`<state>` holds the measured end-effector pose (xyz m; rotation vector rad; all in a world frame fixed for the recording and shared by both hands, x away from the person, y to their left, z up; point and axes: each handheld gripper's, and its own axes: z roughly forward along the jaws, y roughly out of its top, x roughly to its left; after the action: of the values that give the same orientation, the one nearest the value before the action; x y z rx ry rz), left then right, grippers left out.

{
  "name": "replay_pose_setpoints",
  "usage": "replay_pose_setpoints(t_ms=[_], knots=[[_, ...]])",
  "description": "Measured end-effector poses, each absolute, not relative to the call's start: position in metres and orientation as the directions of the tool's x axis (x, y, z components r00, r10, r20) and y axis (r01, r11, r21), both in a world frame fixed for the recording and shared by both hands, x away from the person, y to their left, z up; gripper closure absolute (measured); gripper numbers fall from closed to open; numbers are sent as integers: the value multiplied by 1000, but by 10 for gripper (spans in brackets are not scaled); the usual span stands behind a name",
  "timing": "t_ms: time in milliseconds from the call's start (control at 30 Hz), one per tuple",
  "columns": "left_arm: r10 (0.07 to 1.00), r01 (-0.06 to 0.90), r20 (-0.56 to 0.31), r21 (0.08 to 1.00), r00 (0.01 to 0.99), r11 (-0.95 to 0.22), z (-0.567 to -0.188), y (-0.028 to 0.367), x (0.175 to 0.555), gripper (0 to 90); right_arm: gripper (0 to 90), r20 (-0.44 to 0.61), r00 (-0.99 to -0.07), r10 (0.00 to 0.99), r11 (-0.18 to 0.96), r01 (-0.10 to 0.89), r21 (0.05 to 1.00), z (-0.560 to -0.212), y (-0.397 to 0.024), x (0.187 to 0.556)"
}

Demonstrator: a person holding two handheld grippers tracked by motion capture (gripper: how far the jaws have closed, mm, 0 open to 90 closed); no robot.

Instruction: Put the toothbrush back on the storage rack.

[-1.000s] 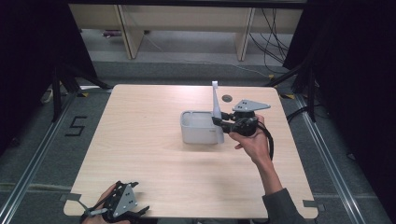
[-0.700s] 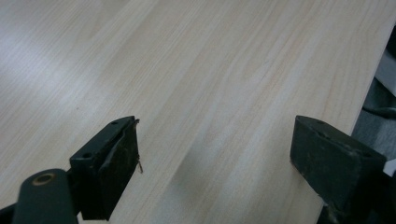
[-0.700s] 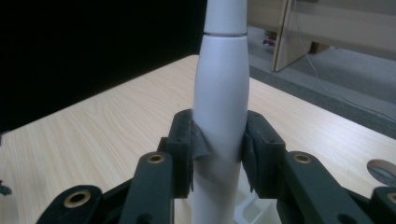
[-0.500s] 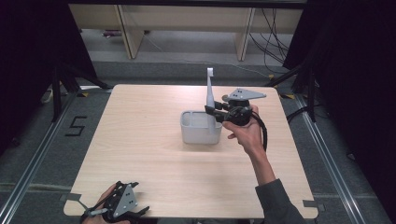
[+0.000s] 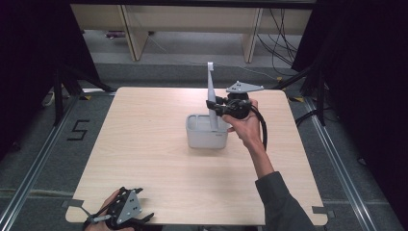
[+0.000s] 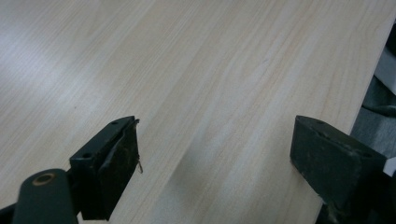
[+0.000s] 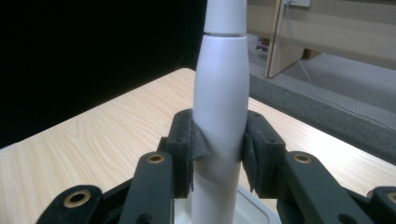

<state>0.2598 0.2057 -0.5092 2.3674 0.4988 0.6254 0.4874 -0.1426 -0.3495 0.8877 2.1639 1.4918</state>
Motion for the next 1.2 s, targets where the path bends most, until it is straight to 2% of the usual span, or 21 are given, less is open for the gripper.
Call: replay_pose_setpoints(t_ms=[133, 333, 433, 800, 1200], knots=[[491, 190, 309, 657, 815, -729, -509, 206, 260, 150, 669, 70, -728, 682, 242, 315, 918, -352, -138, 495], [490, 190, 310, 657, 815, -730, -509, 206, 260, 150, 669, 33, -723, 690, 271, 300, 915, -362, -133, 504], [489, 189, 310, 656, 816, -731, -509, 206, 260, 150, 669, 53, -721, 690, 281, 335, 899, -367, -130, 506], [493, 188, 313, 658, 812, -729, -509, 206, 259, 150, 669, 10, -720, 694, 341, 340, 876, -378, -122, 511], [493, 188, 315, 658, 811, -729, -509, 205, 260, 150, 669, 40, -716, 697, 360, 398, 844, -394, -119, 511]])
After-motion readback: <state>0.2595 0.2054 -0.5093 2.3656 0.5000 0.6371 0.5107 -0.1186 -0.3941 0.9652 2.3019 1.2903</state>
